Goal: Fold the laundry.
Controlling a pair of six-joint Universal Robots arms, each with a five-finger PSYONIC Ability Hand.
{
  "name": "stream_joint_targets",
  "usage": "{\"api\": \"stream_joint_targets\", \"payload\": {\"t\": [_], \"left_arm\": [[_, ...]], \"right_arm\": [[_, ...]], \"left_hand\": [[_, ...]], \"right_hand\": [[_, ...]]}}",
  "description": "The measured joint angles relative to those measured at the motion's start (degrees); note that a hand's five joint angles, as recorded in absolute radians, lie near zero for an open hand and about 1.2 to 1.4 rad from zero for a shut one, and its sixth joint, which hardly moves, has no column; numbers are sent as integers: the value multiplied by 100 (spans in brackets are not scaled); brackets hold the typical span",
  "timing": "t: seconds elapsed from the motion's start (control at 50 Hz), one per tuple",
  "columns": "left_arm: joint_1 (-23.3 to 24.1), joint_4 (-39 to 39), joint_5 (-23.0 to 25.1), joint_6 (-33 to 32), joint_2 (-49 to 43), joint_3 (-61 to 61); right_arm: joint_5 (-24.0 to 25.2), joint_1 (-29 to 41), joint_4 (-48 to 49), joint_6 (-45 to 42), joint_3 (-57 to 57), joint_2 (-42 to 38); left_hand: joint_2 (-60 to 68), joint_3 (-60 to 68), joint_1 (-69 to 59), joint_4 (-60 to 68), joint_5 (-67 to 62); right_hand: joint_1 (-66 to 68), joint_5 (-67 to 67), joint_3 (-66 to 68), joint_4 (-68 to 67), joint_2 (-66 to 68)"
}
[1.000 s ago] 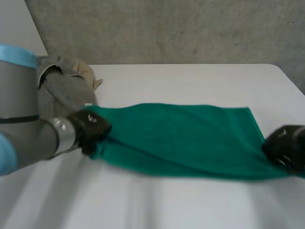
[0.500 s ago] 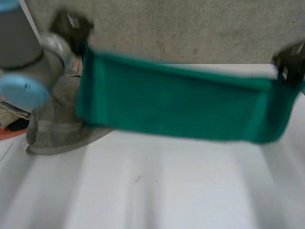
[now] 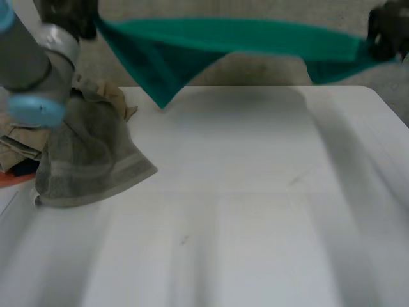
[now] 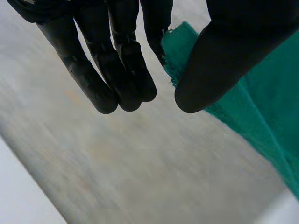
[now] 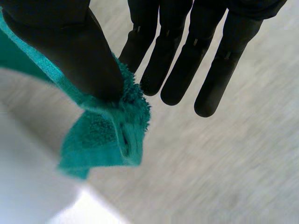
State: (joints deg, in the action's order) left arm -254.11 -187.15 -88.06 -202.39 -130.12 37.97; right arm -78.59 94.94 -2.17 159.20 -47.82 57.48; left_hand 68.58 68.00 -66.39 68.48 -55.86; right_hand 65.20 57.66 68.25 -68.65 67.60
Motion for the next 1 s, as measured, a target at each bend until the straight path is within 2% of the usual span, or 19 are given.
{"api": "stream_joint_targets", "payload": {"t": [0.18,0.3,0.36,0.5,0.58,0.68,0.8,0.92,1.0], "left_arm": [[-21,-46,271,-164,28,2103],[-60,292,338,-563,469,3326],[-89,615,368,-849,844,3903],[-190,2037,485,-2040,2050,5367],[-247,2732,577,-2676,2388,5720],[-219,3073,705,-3049,2475,5519],[122,2608,677,-2625,1985,4357],[538,1947,286,-1979,745,2414],[690,1799,11,-1862,-73,1254]], "right_arm": [[138,12,-998,-1090,-582,-756],[122,-139,-1632,-1869,-1103,-873],[87,-268,-2200,-2259,-1413,-708],[-156,-784,-4187,-3647,-2522,298],[-160,-1010,-4572,-4345,-2918,675],[-99,-1066,-4393,-4594,-2899,697],[-14,-866,-3912,-4064,-2258,222],[-19,-629,-3398,-3394,-1237,-522],[-77,-508,-3117,-3169,-690,-913]], "left_hand": [[0,0,0,0,0],[0,0,0,0,-1],[0,0,0,0,0],[0,0,0,0,0],[0,0,0,0,0],[0,0,0,0,-1],[0,0,0,0,0],[0,0,0,0,-1],[0,0,0,0,-69]], "right_hand": [[0,5,0,0,0],[0,6,0,0,0],[0,6,0,0,0],[0,6,0,-1,0],[0,6,0,-1,0],[0,6,0,-1,0],[0,6,0,-1,0],[0,45,0,-1,0],[0,45,0,-1,0]]}}
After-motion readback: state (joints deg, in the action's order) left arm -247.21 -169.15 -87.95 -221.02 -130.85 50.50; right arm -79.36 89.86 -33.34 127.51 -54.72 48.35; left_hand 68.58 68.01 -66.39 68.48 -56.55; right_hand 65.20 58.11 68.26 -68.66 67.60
